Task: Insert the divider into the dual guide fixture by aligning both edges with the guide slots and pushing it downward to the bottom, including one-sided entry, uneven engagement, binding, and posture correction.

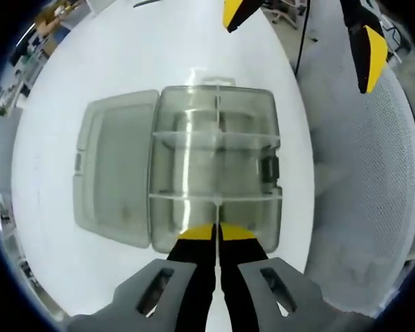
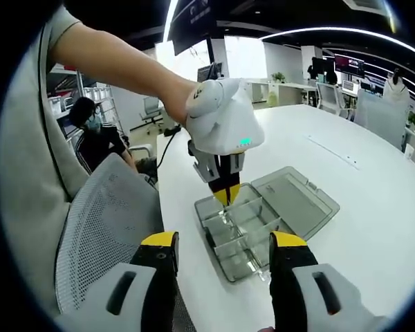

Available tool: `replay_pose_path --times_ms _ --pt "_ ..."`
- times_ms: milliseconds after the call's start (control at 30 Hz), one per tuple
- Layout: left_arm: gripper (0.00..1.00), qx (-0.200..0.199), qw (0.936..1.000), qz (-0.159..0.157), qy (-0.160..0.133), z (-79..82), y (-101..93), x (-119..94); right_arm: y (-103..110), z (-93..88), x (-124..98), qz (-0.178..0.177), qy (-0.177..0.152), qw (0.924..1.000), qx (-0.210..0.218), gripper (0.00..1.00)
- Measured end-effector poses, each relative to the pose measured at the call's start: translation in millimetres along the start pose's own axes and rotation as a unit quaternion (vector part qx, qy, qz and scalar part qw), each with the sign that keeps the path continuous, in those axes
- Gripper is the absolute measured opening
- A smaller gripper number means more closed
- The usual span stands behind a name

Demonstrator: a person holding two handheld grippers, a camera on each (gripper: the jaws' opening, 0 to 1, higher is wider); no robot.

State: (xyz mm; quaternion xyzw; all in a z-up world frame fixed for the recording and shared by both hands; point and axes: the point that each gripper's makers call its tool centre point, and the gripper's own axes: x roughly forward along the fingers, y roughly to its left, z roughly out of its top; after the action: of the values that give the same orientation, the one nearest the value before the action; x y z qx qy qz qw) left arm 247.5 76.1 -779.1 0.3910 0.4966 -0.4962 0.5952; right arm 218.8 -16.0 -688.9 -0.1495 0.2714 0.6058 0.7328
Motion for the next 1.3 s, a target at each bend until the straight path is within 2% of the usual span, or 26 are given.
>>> replay_pose_path --times_ms 1300 --pt "0.00 -0.005 0.9998 0.014 -0.011 -0.4 0.0 3.9 0.3 -1.5 -2.0 -0.001 0.002 1.0000 -0.001 0.50"
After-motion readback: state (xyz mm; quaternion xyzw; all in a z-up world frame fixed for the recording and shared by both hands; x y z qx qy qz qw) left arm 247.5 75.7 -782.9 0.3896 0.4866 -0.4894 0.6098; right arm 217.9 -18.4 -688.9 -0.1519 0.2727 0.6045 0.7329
